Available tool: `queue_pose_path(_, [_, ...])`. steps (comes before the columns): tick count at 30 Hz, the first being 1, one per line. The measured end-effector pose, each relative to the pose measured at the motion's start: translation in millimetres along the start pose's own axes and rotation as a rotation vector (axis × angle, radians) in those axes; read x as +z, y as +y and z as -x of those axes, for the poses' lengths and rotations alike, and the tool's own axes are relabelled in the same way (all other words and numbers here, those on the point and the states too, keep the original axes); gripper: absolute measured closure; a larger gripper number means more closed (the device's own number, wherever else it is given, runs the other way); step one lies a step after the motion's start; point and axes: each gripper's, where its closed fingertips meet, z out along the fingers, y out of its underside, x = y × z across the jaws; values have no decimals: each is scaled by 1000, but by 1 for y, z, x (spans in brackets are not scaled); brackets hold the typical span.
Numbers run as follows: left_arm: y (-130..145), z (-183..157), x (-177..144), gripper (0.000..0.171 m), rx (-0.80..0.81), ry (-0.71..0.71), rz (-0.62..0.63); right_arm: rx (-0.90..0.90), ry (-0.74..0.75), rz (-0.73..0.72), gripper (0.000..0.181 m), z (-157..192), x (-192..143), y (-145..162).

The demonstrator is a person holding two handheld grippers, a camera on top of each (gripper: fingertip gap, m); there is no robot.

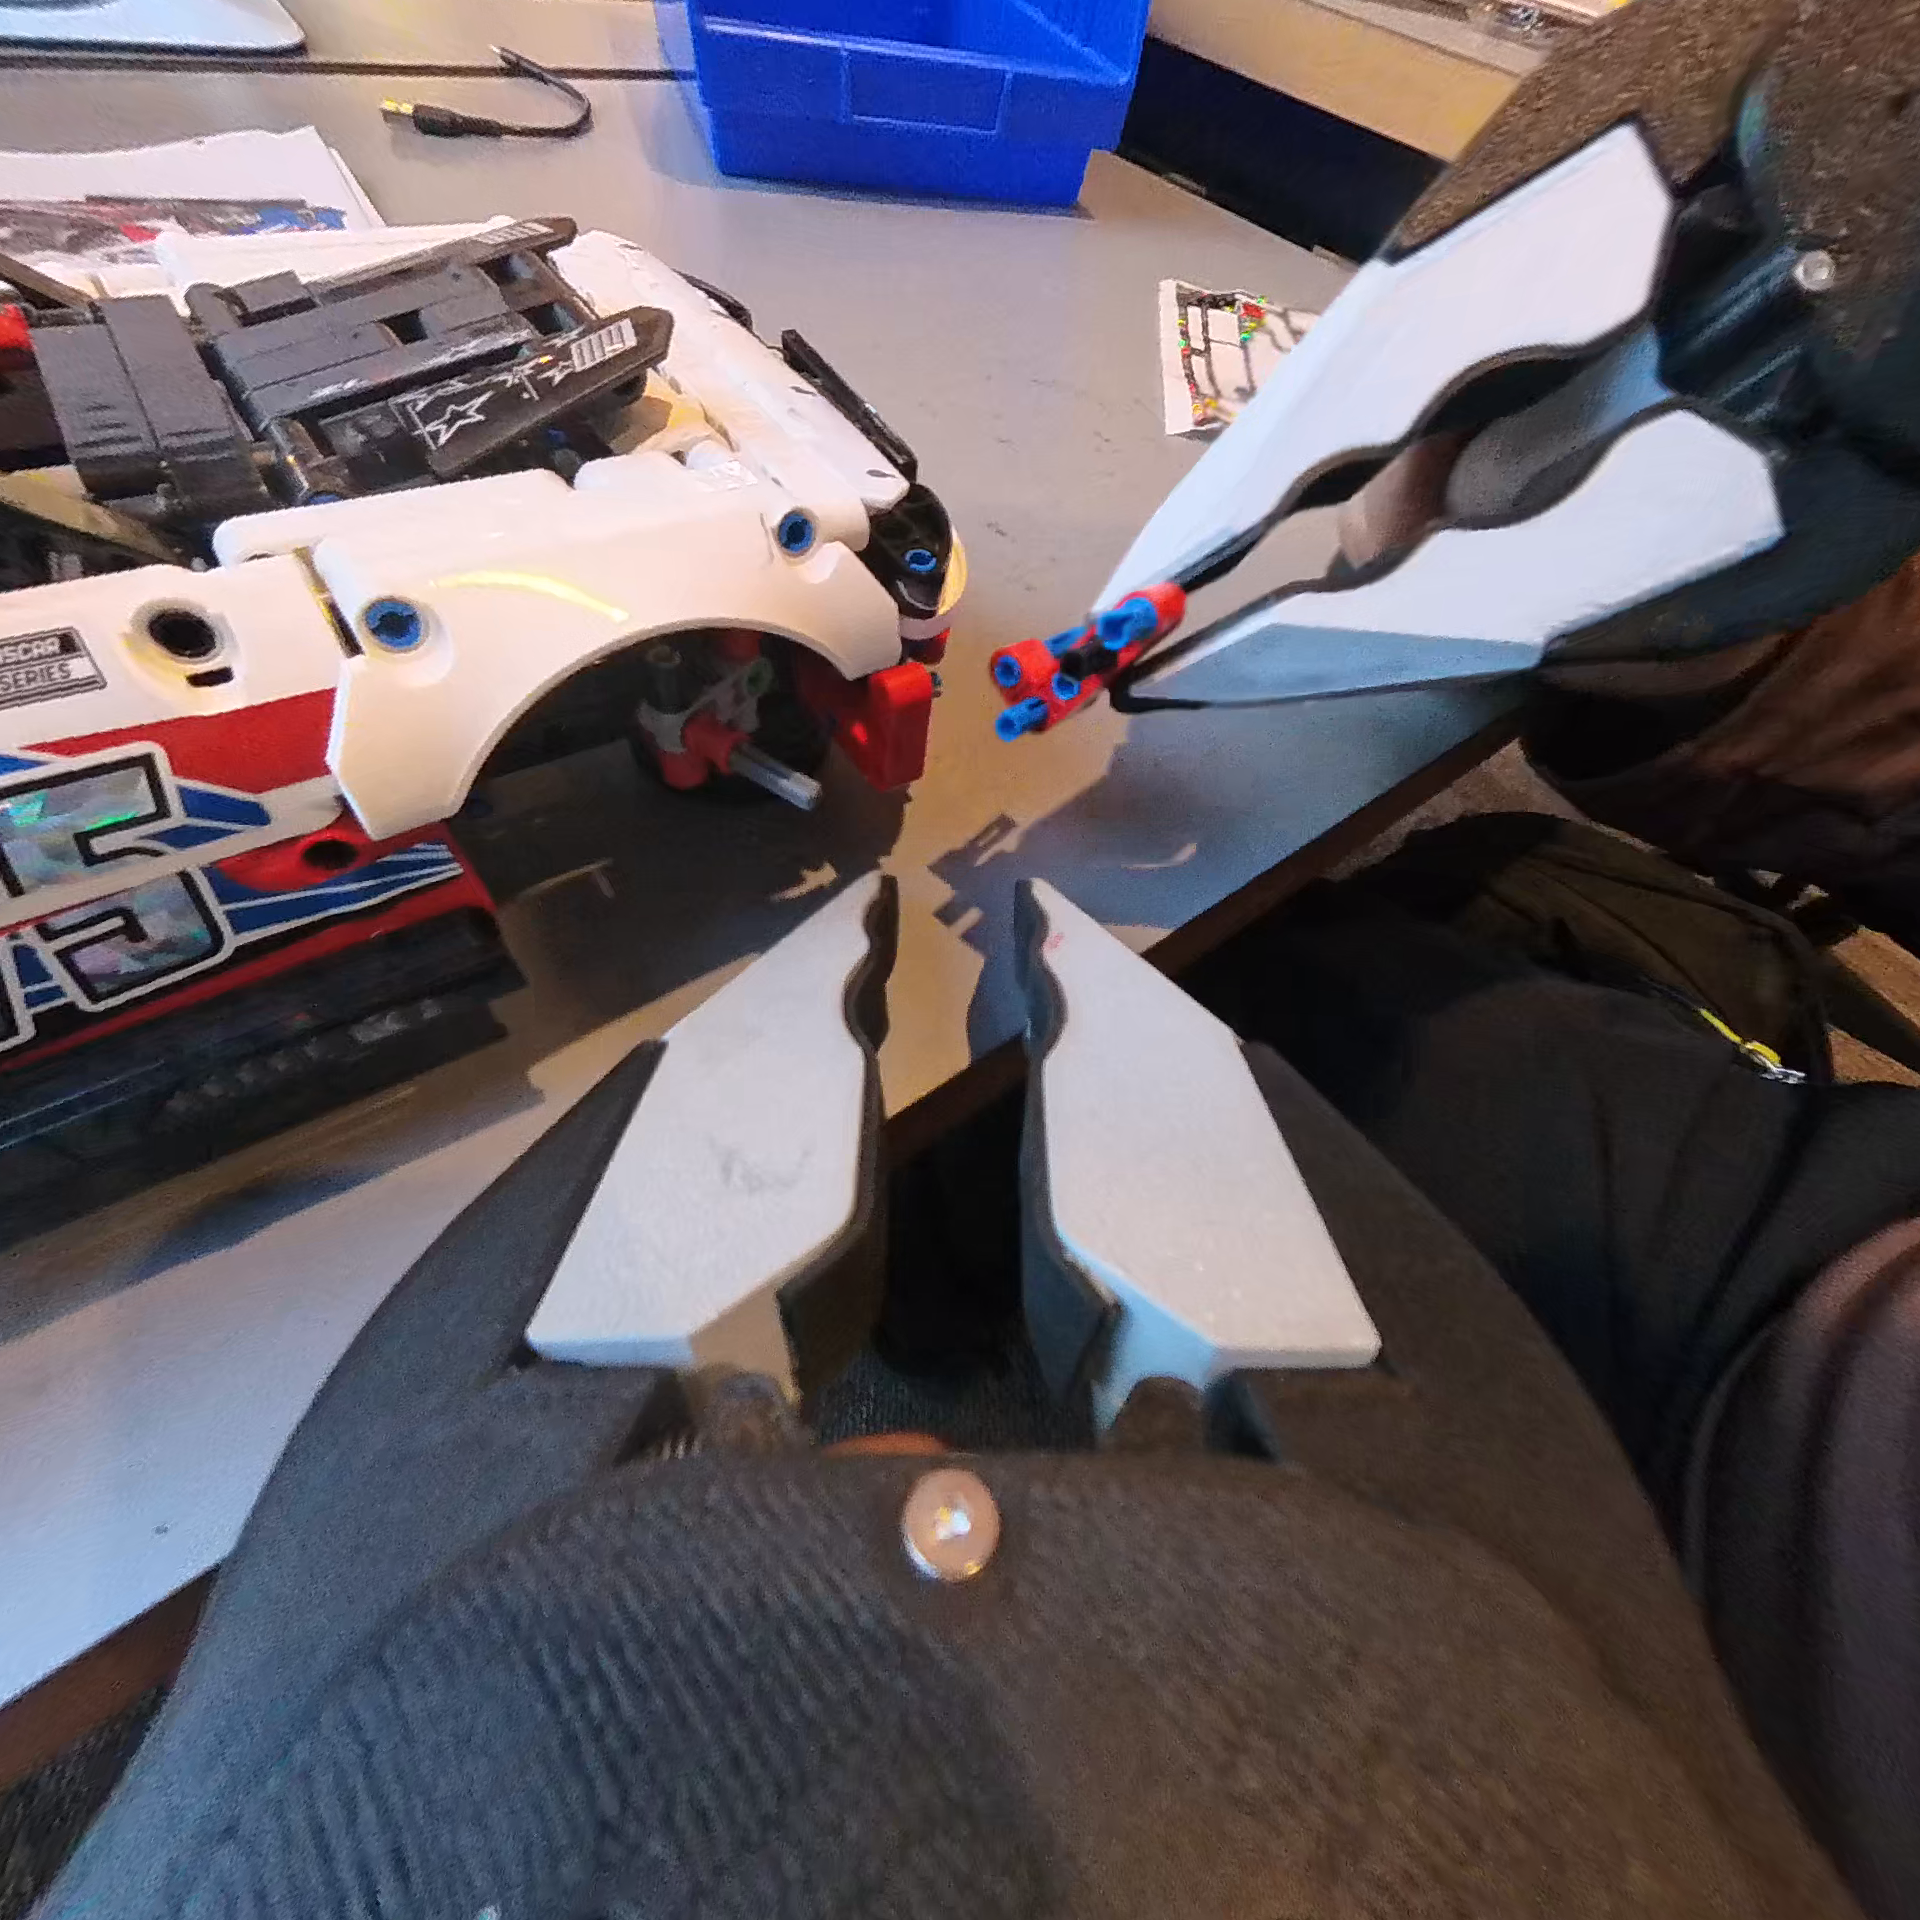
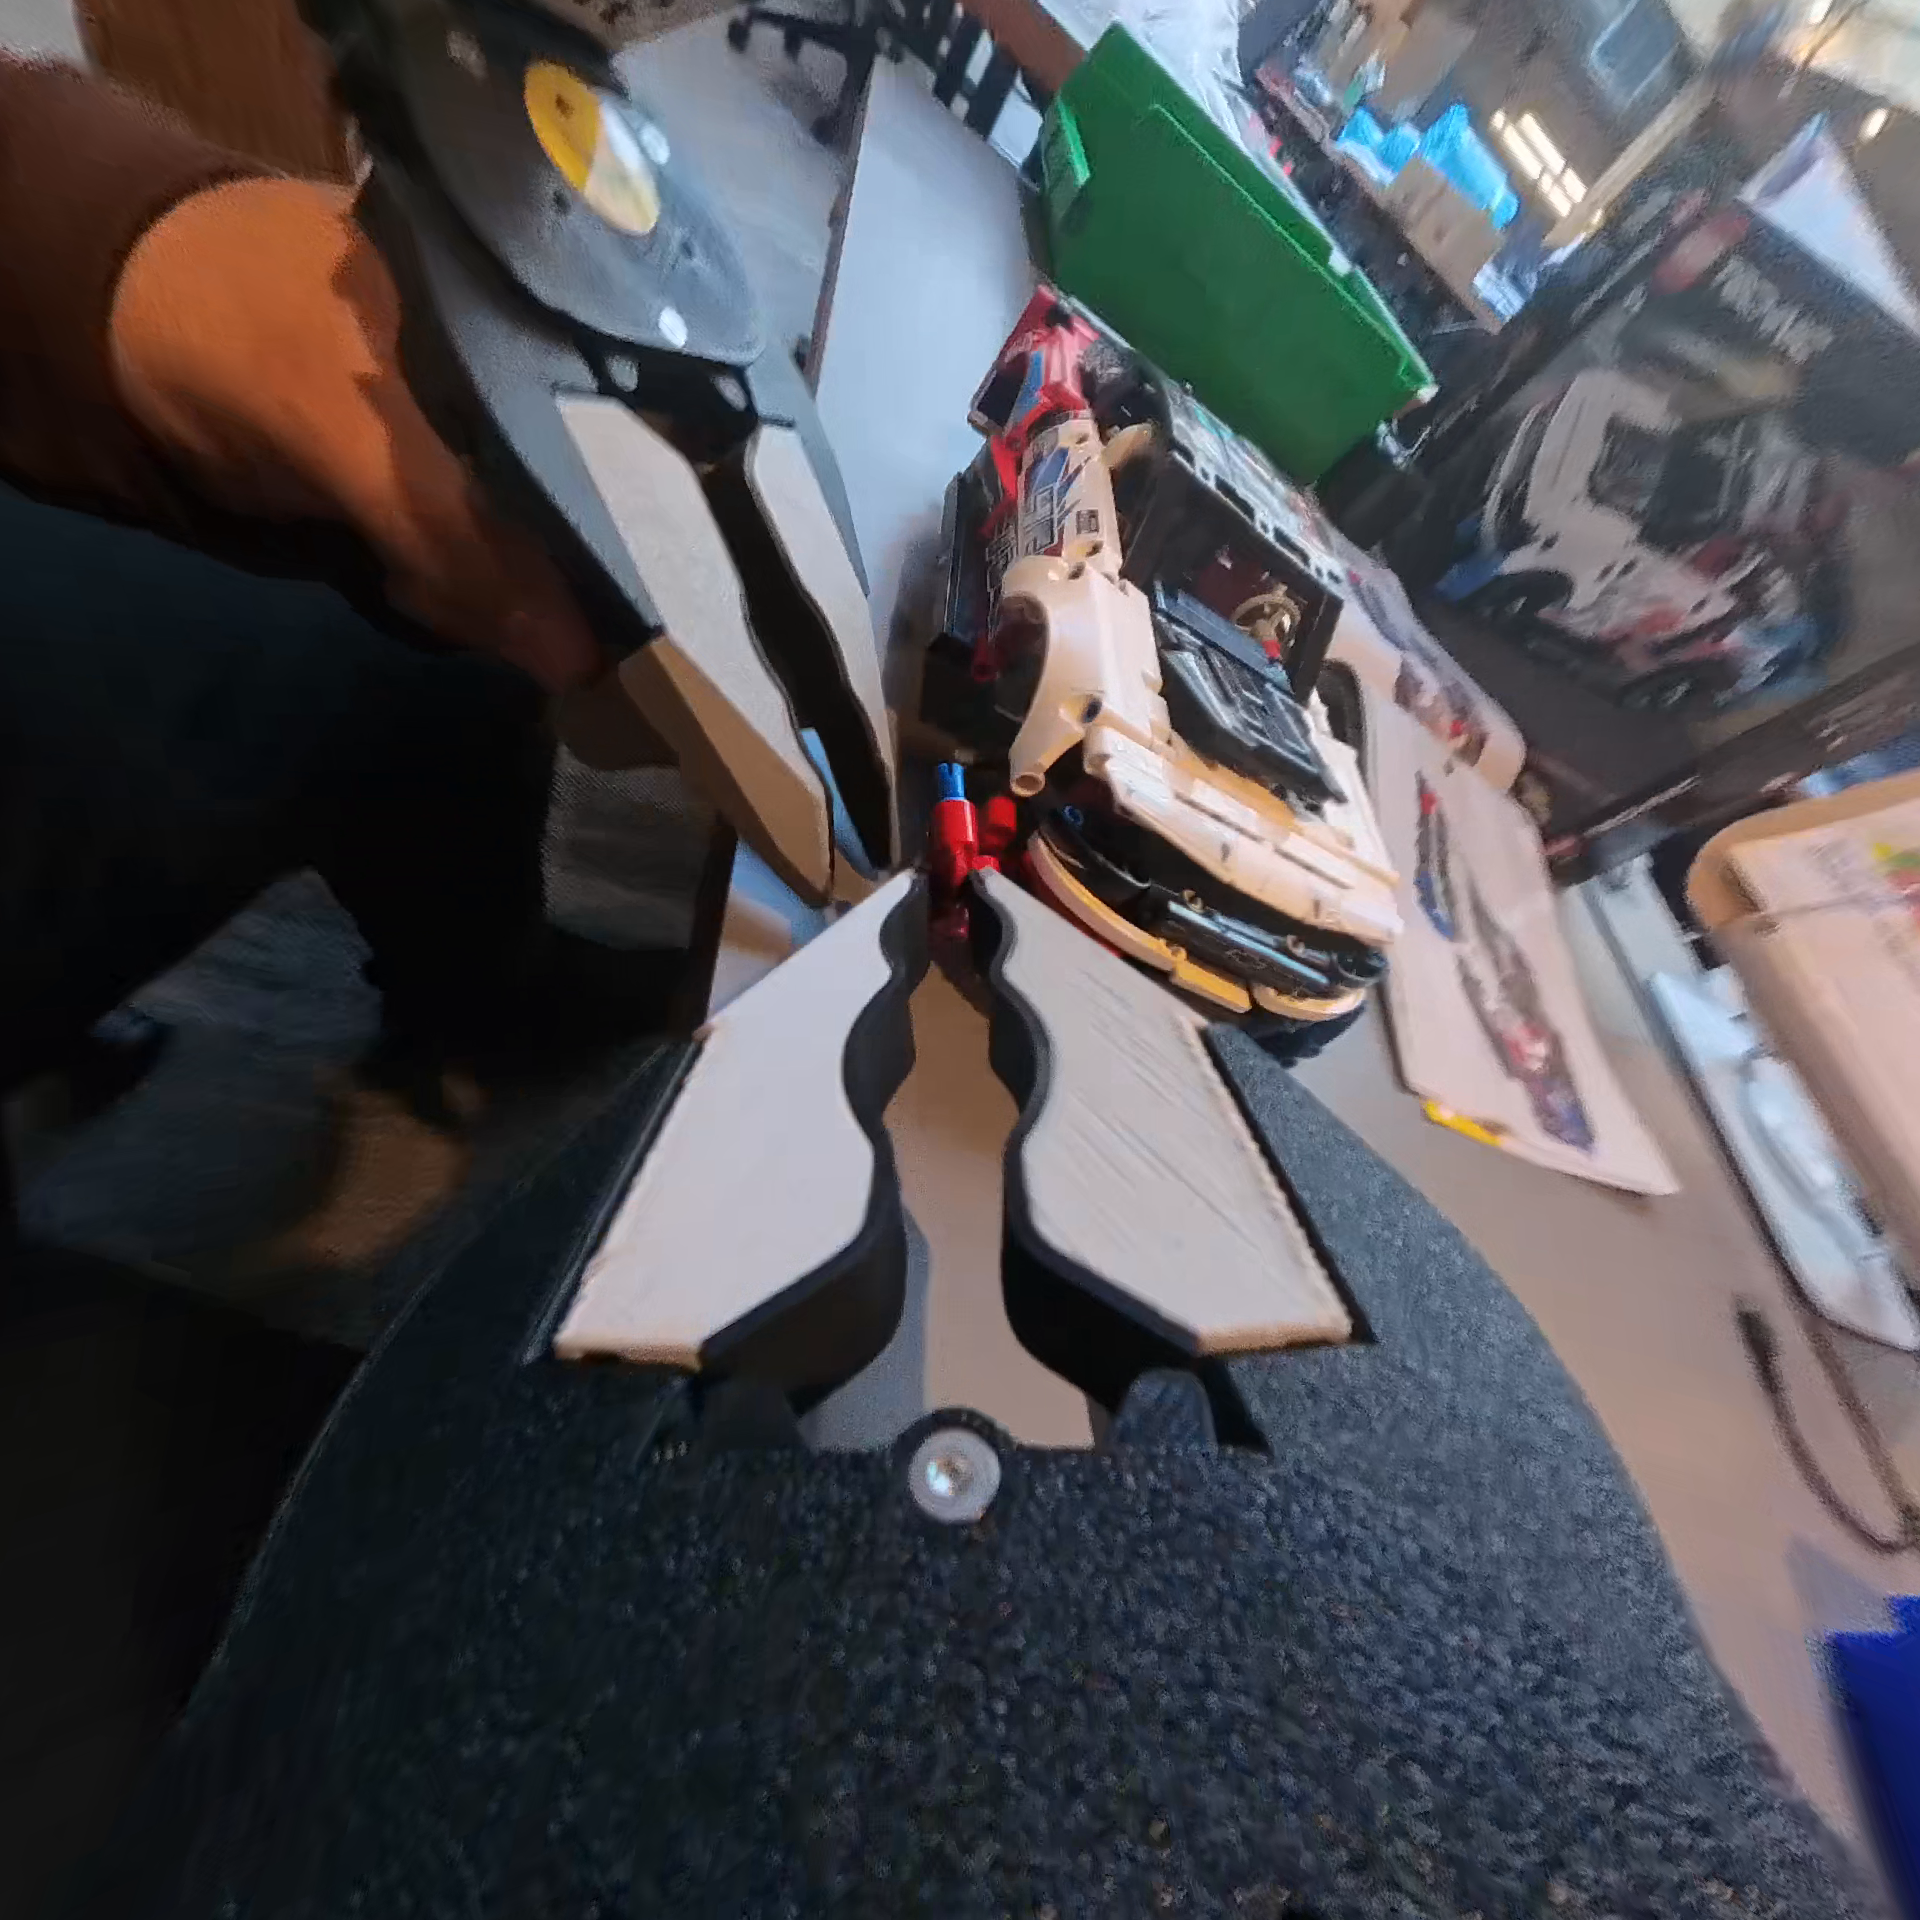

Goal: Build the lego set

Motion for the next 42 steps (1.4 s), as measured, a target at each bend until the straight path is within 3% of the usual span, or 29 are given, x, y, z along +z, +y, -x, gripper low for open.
queue_pose_path(6, [-3, 0, -1, 148, 42, -1, -23, -134, 34, 3, 176, 3, 1, 2])
queue_pose_path(16, [-10, 1, -2, 158, 127, 0, -55, -29, -6, 68, 176, -1, 10, 12])
queue_pose_path(22, [-15, 6, -6, 143, 122, -47, -74, 45, -48, 90, 176, -1, 15, 14])
queue_pose_path(28, [-12, 3, 0, 143, 173, -76, -47, 84, -45, 94, 176, -4, 16, 14])
queue_pose_path(38, [-13, 0, 3, 145, 192, -92, -48, 48, -15, 57, 176, -5, 6, 12])
queue_pose_path(42, [-14, 0, 3, 145, 203, -94, -60, -27, -19, -111, 176, -4, -11, -5])
